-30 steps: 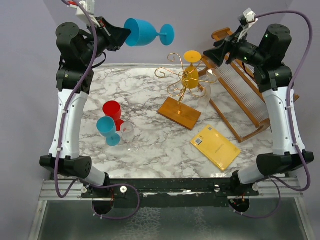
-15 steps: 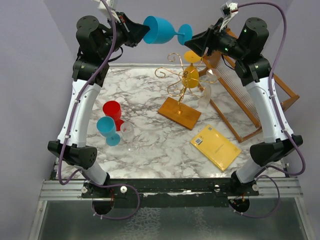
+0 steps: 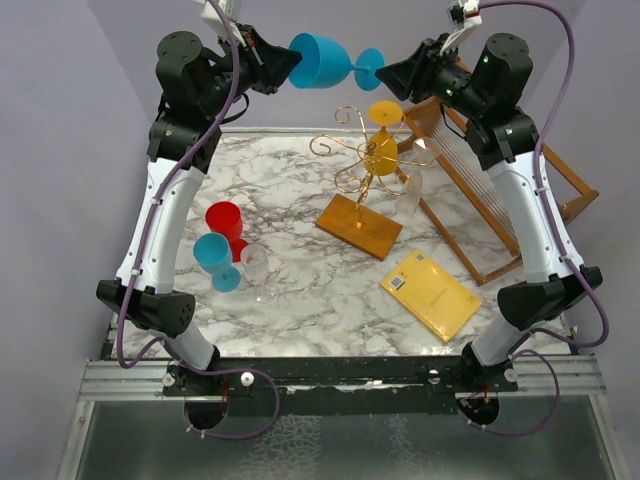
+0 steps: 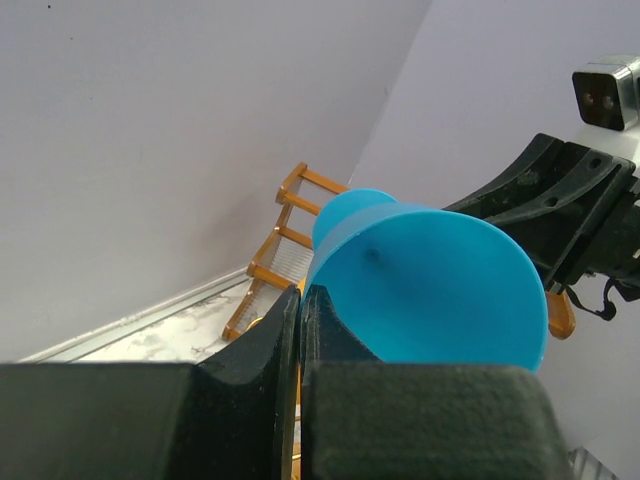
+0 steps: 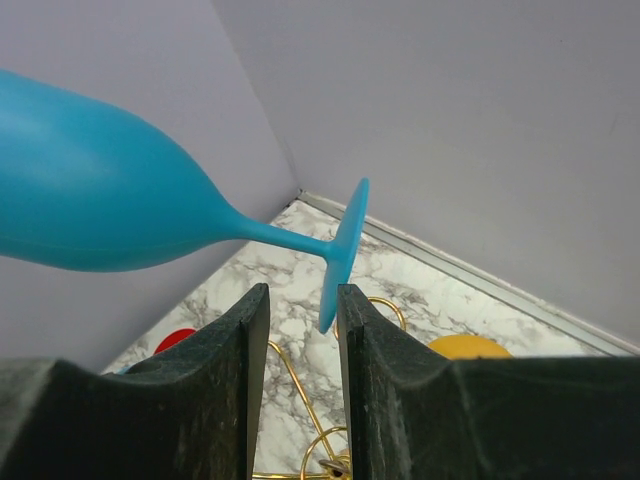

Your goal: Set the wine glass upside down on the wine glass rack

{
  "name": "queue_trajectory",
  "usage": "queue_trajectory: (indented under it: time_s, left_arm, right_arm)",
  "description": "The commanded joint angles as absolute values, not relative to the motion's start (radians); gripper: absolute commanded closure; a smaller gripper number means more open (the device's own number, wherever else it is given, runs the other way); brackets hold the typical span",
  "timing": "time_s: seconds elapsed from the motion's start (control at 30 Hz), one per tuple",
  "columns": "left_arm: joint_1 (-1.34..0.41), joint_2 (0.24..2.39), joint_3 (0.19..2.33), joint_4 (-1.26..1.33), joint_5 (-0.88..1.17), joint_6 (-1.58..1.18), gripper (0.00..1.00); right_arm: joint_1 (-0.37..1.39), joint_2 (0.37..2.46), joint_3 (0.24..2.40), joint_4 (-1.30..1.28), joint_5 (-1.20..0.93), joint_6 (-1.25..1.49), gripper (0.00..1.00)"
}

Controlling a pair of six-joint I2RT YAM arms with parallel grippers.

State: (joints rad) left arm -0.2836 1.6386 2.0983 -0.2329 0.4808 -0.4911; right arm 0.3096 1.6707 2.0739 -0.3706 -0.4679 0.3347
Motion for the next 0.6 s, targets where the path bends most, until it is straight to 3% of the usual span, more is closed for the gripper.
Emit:
queue_trajectory:
  time_s: [0.0,0.23,0.57]
  left_arm:
    - [-0.289,1.627,2.141,-0.209,0.445,-0.455,1.00]
    - [-0.291,1.616,2.137,-0.193,0.483,-0.449,1.00]
    - [-0.300,1.608,2.112,-0.150,0.542,-0.453,1.00]
  right_arm:
    - [0.313,1.640,2.090,-0.383,-0.403,0.301,0.67]
    - [0.313,1.622,2.073,-0.395,-0.326,0.274,0.63]
    - [0.313,1.655,2.073,-0.369,-0.419,0.343,0.61]
